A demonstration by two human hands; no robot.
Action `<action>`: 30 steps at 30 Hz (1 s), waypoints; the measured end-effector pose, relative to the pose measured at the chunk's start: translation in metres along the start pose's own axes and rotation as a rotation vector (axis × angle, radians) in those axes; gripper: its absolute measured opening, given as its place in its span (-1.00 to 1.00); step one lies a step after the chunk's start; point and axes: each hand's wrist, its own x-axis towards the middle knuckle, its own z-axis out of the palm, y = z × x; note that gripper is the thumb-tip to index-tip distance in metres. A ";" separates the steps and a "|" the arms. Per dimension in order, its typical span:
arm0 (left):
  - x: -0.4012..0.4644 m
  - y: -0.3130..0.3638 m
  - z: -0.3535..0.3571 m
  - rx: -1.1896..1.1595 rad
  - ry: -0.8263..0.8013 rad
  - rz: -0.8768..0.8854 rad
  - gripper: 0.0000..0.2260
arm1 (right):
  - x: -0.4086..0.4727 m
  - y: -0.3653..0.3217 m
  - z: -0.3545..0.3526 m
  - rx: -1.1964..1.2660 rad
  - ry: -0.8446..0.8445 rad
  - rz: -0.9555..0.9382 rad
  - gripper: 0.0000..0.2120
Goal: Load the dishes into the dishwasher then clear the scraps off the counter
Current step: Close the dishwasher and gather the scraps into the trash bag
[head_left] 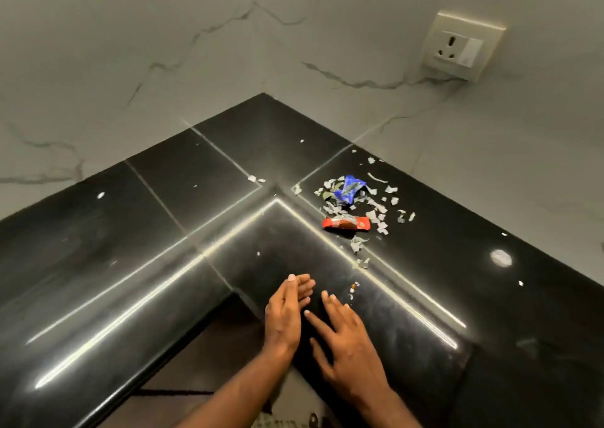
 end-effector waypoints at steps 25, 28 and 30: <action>0.205 0.058 0.033 0.982 -0.778 0.940 -0.85 | 0.068 0.009 -0.005 -0.314 0.092 0.672 -0.31; 0.208 0.054 0.049 1.072 -0.801 0.914 -0.79 | 0.065 0.009 -0.002 -0.307 0.095 0.680 -0.30; 0.213 0.063 0.061 1.081 -0.795 0.898 -0.62 | 0.066 0.013 -0.002 -0.315 0.118 0.663 -0.30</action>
